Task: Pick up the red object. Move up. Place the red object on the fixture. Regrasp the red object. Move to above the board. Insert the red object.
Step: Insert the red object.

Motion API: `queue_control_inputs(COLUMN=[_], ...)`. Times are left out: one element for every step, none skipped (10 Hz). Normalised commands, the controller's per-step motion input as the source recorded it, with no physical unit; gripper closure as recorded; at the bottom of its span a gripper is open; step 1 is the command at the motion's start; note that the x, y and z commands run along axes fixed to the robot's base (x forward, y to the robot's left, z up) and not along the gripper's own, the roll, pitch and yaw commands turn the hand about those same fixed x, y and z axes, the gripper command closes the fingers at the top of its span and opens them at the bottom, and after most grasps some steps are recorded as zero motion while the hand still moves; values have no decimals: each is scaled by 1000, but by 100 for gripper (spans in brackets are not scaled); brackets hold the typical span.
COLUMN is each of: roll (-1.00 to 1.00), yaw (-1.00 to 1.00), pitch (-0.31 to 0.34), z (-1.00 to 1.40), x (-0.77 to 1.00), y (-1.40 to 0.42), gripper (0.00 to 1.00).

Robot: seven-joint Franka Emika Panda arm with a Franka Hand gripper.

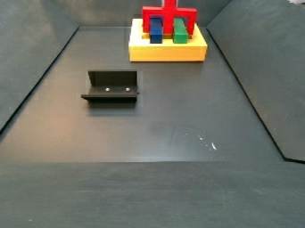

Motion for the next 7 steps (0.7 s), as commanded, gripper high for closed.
queue_control_inputs(roll=[0,-7,-90,-77,-24,0,-1], yaw=[0,0,0,9,0,0,166], pitch=[-36,0,0,-26,-54,-97,-97], z=[-171,-49,0,0,-66,-134,-151], x=[-31,0,3,6,0,0,0], y=[89,183,189,100,0,0,0], gripper=[100,100,100,100,100,100,100])
